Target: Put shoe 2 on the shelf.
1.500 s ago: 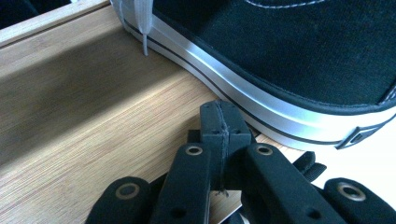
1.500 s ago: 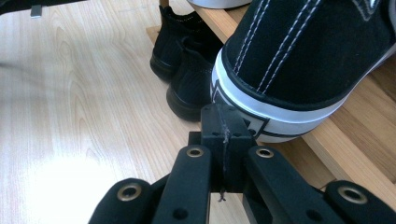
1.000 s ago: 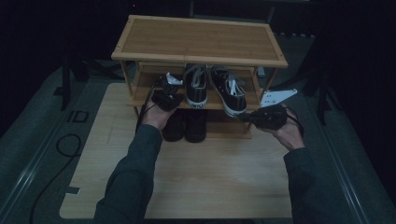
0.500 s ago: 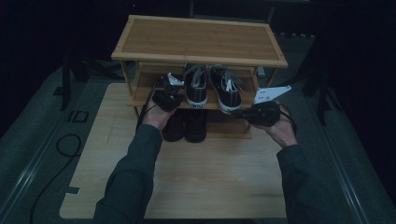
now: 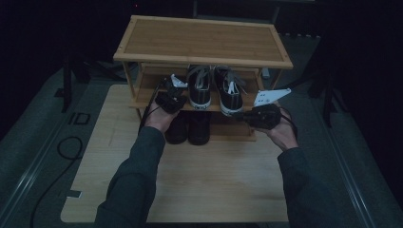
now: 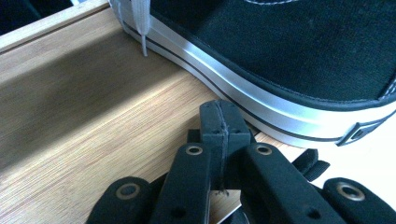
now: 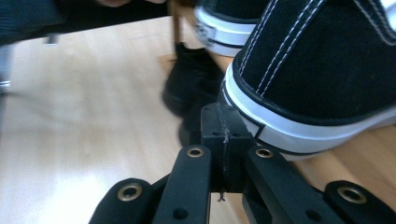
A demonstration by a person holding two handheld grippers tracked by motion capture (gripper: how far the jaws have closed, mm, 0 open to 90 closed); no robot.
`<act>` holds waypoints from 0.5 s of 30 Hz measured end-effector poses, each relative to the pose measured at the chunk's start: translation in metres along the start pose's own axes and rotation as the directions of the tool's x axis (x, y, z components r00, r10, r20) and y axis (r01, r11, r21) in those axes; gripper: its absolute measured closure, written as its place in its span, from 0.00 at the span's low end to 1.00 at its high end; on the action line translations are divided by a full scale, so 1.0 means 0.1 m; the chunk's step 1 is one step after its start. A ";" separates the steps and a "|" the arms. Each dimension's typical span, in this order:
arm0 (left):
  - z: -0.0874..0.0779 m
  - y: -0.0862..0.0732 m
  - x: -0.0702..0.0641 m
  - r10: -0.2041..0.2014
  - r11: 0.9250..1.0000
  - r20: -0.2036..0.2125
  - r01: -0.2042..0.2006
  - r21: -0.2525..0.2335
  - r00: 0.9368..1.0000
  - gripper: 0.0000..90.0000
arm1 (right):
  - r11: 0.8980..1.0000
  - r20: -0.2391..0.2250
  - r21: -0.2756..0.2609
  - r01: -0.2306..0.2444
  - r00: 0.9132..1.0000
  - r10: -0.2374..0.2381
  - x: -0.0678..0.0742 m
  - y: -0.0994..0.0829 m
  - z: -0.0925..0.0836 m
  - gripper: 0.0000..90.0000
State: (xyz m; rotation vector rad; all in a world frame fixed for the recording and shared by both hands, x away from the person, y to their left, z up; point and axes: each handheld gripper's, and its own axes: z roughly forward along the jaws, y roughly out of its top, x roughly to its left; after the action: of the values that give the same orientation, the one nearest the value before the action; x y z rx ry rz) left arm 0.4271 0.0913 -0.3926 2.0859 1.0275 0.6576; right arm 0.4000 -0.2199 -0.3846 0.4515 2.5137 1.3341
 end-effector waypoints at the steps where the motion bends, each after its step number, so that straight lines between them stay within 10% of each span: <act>1: 0.00 0.00 0.00 0.000 1.000 -0.001 0.000 0.000 1.000 1.00 | 1.000 0.026 0.006 -0.013 1.000 0.012 -0.01 0.00 0.01 1.00; 15: 0.00 0.00 0.00 0.003 1.000 0.000 -0.003 -0.002 1.000 1.00 | 0.999 0.012 -0.031 -0.024 1.000 0.024 0.01 0.04 0.10 1.00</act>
State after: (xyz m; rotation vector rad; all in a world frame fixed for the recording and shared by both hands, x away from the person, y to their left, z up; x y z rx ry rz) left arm 0.4271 0.0914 -0.3928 2.0859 1.0236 0.6600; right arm 0.4036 -0.2096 -0.3869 0.4833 2.4824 1.3725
